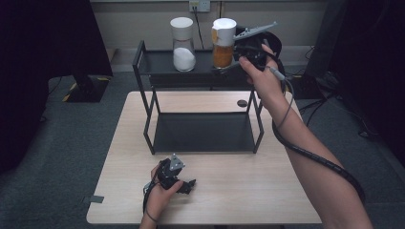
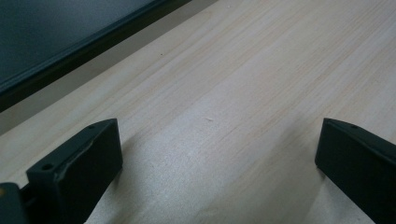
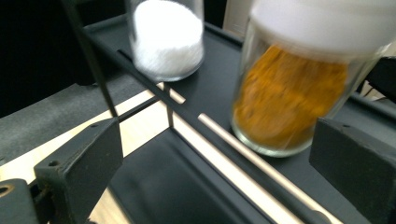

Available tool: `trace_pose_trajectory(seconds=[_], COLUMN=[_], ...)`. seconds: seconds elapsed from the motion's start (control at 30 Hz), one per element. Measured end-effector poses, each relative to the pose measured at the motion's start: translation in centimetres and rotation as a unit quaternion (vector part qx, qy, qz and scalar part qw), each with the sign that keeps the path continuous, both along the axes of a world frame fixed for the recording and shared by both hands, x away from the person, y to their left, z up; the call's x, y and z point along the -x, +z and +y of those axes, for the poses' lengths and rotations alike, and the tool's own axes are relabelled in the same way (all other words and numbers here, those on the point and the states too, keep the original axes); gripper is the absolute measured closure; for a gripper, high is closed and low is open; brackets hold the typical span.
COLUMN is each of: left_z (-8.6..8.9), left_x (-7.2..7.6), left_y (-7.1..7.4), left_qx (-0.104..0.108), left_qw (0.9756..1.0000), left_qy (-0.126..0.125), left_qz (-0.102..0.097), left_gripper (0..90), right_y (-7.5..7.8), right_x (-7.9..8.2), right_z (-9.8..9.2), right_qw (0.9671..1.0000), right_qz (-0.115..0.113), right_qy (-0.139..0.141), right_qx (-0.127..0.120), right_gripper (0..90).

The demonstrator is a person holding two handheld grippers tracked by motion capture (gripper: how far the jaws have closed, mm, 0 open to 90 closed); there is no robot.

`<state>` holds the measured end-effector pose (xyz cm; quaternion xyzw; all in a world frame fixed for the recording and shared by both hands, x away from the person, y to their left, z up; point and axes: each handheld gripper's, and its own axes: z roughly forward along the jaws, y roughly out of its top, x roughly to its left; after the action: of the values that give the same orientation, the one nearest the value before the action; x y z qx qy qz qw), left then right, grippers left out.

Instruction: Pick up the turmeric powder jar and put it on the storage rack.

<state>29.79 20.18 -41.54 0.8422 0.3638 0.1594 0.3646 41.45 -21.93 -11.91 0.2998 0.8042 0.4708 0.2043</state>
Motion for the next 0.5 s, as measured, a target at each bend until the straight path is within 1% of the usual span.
trace_pose_trajectory(seconds=[0.07, 0.1, 0.3, 0.33, 0.37, 0.4, 0.43, 0.5], left_z=[0.0, 0.0, 0.0, 0.0, 0.0, 0.0, 0.0, 0.0], left_x=[0.0, 0.0, 0.0, 0.0, 0.0, 0.0, 0.0, 0.0], left_y=[0.0, 0.0, 0.0, 0.0, 0.0, -0.1, -0.1, -0.1], left_qx=[0.002, 0.002, 0.001, 0.002, 0.002, 0.002, 0.002, 0.002], left_qw=[1.0, 1.0, 1.0, 1.0, 1.0, 1.0, 1.0, 1.0], left_qy=[0.001, 0.001, 0.001, 0.001, 0.001, 0.001, 0.001, 0.001], left_qz=[0.0, 0.0, 0.0, 0.0, 0.0, -0.001, -0.001, -0.001], left_gripper=[0.1, 0.1, 0.1, 0.1, 0.1, 0.1, 0.1, 0.1], right_y=[-0.6, -0.6, -3.1, -3.5, -3.5, -4.2, -4.2, -4.9], right_x=[0.3, 0.3, 1.3, 1.5, 1.5, 1.7, 1.7, 2.0], right_z=[-0.3, -0.3, -1.7, -1.9, -1.9, -2.4, -2.4, -2.8], right_qw=[1.0, 1.0, 0.9993, 0.9992, 0.9992, 0.9989, 0.9989, 0.9985], right_qz=[0.0, 0.0, 0.007, 0.007, 0.007, 0.009, 0.009, 0.008], right_qy=[0.006, 0.006, 0.036, 0.038, 0.038, 0.045, 0.045, 0.051], right_qx=[0.0, 0.0, -0.007, -0.009, -0.009, -0.012, -0.012, -0.015], right_gripper=[1.5, 1.5, 1.6, 1.6, 1.6, 1.6, 1.6, 1.6])
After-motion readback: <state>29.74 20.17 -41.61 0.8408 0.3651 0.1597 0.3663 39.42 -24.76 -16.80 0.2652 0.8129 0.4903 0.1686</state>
